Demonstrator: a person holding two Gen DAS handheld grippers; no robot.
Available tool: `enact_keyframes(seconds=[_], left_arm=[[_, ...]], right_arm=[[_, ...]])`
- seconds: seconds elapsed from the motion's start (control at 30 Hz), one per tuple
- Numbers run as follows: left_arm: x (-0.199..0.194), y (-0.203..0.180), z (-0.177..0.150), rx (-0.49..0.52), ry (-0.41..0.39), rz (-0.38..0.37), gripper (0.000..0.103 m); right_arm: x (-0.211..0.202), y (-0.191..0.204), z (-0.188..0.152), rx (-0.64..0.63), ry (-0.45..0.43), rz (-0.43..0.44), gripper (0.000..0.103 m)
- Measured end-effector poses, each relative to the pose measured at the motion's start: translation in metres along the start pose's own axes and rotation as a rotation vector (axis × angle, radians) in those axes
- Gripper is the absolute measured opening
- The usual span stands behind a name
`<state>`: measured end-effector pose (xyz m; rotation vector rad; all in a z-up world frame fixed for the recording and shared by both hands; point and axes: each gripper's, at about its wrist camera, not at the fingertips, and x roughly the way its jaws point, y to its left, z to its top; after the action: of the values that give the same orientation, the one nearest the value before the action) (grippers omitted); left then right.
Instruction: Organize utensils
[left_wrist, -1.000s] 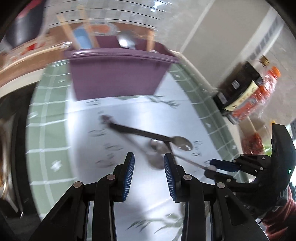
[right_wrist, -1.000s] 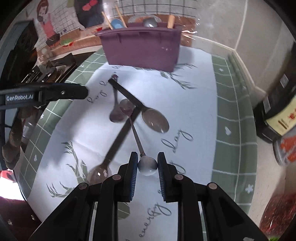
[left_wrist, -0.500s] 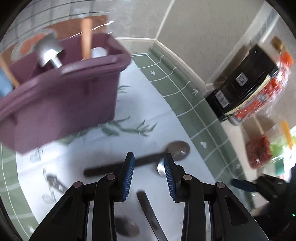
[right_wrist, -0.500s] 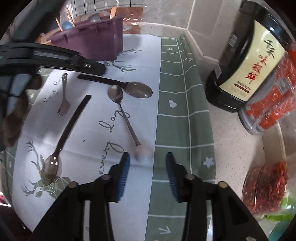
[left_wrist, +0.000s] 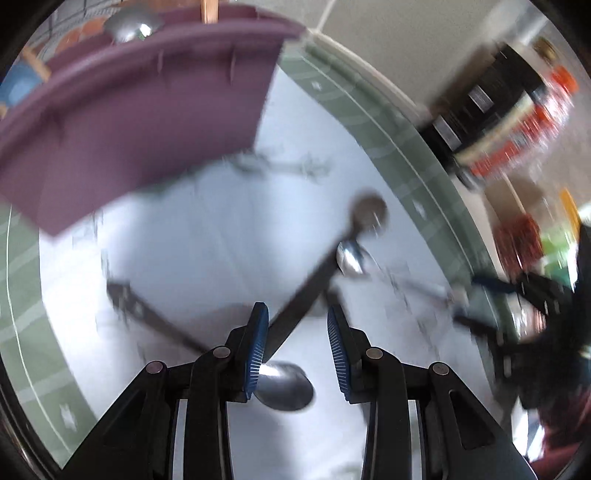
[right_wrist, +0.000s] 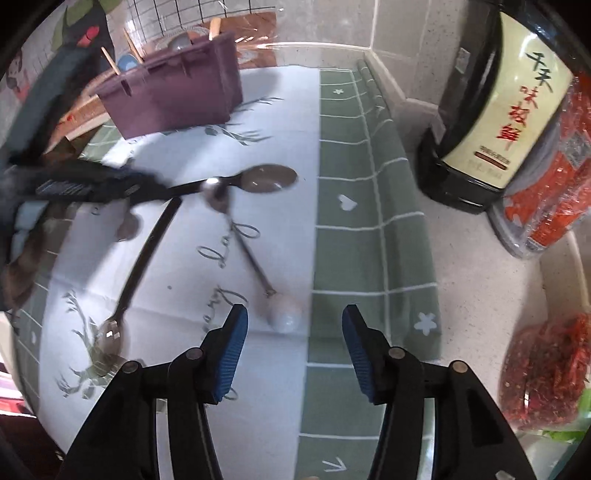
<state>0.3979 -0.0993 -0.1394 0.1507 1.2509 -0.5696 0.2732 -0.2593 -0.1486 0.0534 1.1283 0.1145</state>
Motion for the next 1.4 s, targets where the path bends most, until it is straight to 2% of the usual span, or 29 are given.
enact_keyframes(seconds=[0.1,0.13,0.17,0.23,0.3,0.37,0.43,0.5,0.57,0.67,0.8,0.87,0.97,1.03,1.07,1.2,1.33,1.4], left_arm=[[-0.008,-0.011,-0.033,-0.003,0.055,-0.061,0.034],[-0.009,-0.015,-0.04,-0.002,0.071,-0.08,0.034],[-0.011,-0.02,-0.048,-0.001,0.079,-0.09,0.034],[-0.019,-0.027,-0.056,-0.002,0.05,-0.078,0.034],[-0.03,-0.029,-0.058,-0.01,-0.011,-0.03,0.035],[-0.041,-0.028,-0.056,-0.037,-0.088,0.051,0.035],[-0.054,-0.016,-0.051,-0.112,-0.144,0.102,0.035],[-0.073,-0.003,-0.051,-0.191,-0.219,0.112,0.035],[-0.088,0.007,-0.054,-0.25,-0.289,0.131,0.035],[-0.097,0.023,-0.056,-0.316,-0.319,0.132,0.035],[-0.089,0.03,-0.054,-0.33,-0.292,0.143,0.035],[-0.084,0.029,-0.056,-0.319,-0.282,0.152,0.035],[-0.078,0.027,-0.054,-0.291,-0.26,0.109,0.035],[-0.074,0.023,-0.047,-0.267,-0.256,0.095,0.035],[-0.07,0.023,-0.039,-0.253,-0.244,0.081,0.035],[-0.039,0.017,-0.006,-0.193,-0.153,0.007,0.035],[-0.005,-0.014,0.03,-0.014,-0.065,0.01,0.035],[0.007,-0.024,0.043,0.024,-0.034,0.023,0.035]], right_arm=[[-0.009,-0.009,-0.005,0.07,0.0,0.04,0.051],[-0.013,-0.01,-0.007,0.104,0.001,0.08,0.048],[-0.014,-0.01,-0.009,0.128,0.005,0.118,0.036],[-0.014,-0.007,-0.011,0.182,0.024,0.213,0.023],[-0.01,-0.003,-0.01,0.243,0.033,0.284,0.023],[-0.002,0.0,-0.004,0.267,0.044,0.279,0.023],[0.011,-0.005,0.007,0.318,0.074,0.224,0.021],[0.021,-0.016,0.018,0.408,0.103,0.208,0.021],[0.027,-0.024,0.028,0.493,0.092,0.208,0.023],[0.034,-0.028,0.046,0.608,0.047,0.173,0.026],[0.041,-0.013,0.069,0.565,-0.034,0.037,0.035],[0.045,-0.001,0.079,0.508,-0.069,-0.021,0.049],[0.053,0.012,0.09,0.43,-0.083,-0.122,0.062],[0.056,0.025,0.09,0.334,-0.064,-0.174,0.061],[0.054,0.024,0.086,0.299,-0.068,-0.166,0.058],[0.04,0.023,0.06,0.208,-0.035,-0.095,0.058],[0.024,0.01,0.026,0.196,-0.028,-0.039,0.059],[0.016,0.003,0.011,0.214,-0.032,-0.029,0.059]])
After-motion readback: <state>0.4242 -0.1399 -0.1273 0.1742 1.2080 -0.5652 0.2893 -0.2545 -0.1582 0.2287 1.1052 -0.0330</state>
